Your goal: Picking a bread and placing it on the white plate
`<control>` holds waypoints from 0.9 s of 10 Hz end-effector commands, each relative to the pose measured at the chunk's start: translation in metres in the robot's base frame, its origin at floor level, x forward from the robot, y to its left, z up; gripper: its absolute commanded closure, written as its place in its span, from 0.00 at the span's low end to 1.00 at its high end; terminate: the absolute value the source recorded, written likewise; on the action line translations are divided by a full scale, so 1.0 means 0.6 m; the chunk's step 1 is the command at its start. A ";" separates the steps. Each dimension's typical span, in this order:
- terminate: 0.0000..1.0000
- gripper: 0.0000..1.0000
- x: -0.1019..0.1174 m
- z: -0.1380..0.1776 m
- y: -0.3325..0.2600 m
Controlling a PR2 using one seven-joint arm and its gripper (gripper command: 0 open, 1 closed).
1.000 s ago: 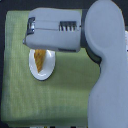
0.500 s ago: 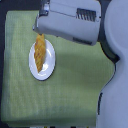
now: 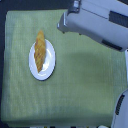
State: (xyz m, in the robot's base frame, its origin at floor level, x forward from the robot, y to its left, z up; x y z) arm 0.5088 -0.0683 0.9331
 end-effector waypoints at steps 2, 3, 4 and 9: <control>0.00 0.00 -0.034 -0.015 -0.262; 0.00 0.00 -0.039 -0.018 -0.282; 0.00 0.00 -0.044 -0.022 -0.291; 0.00 0.00 -0.060 -0.036 -0.311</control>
State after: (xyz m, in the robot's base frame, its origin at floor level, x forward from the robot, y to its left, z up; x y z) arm 0.4781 -0.2398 0.9194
